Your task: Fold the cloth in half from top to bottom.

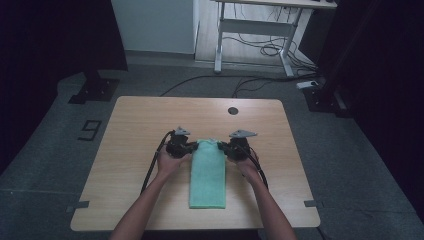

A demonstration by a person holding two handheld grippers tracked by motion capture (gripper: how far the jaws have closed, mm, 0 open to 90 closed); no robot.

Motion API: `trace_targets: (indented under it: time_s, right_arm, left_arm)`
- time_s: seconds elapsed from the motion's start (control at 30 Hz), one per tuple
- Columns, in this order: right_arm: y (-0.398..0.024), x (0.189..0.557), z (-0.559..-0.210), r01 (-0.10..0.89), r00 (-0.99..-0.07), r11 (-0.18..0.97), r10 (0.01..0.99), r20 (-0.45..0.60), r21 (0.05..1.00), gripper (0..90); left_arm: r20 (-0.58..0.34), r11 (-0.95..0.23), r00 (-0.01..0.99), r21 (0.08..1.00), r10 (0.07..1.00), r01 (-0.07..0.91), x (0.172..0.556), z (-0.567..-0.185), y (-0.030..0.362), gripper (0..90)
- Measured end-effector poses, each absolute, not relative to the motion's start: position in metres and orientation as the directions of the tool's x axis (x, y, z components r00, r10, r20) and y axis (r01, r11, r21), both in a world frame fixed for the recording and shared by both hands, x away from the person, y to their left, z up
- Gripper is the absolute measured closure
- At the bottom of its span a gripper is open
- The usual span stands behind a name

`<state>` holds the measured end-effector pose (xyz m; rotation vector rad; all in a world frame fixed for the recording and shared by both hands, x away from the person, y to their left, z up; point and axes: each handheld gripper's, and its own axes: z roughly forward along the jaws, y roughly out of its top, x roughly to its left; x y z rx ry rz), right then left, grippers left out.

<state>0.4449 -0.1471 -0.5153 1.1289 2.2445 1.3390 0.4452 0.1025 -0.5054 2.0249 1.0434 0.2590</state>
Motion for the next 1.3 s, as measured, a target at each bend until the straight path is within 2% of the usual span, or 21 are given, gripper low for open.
trace_targets:
  time_s: [0.4,0.6,1.3]
  right_arm:
    - [-0.148,0.446,-0.488,0.395,-0.649,0.239,0.756,0.085,0.887,84.7]
    - [-0.147,0.44,-0.499,0.404,-0.658,0.261,0.748,0.081,0.877,84.5]
    - [-0.158,0.406,-0.504,0.354,-0.703,0.257,0.707,0.074,0.899,84.0]
  left_arm:
    - [-0.144,-0.31,0.653,0.791,0.743,0.527,0.451,-0.482,0.104,85.3]
    - [-0.143,-0.319,0.663,0.789,0.735,0.524,0.443,-0.495,0.105,85.0]
    - [-0.098,-0.353,0.713,0.817,0.694,0.456,0.411,-0.494,0.108,84.1]
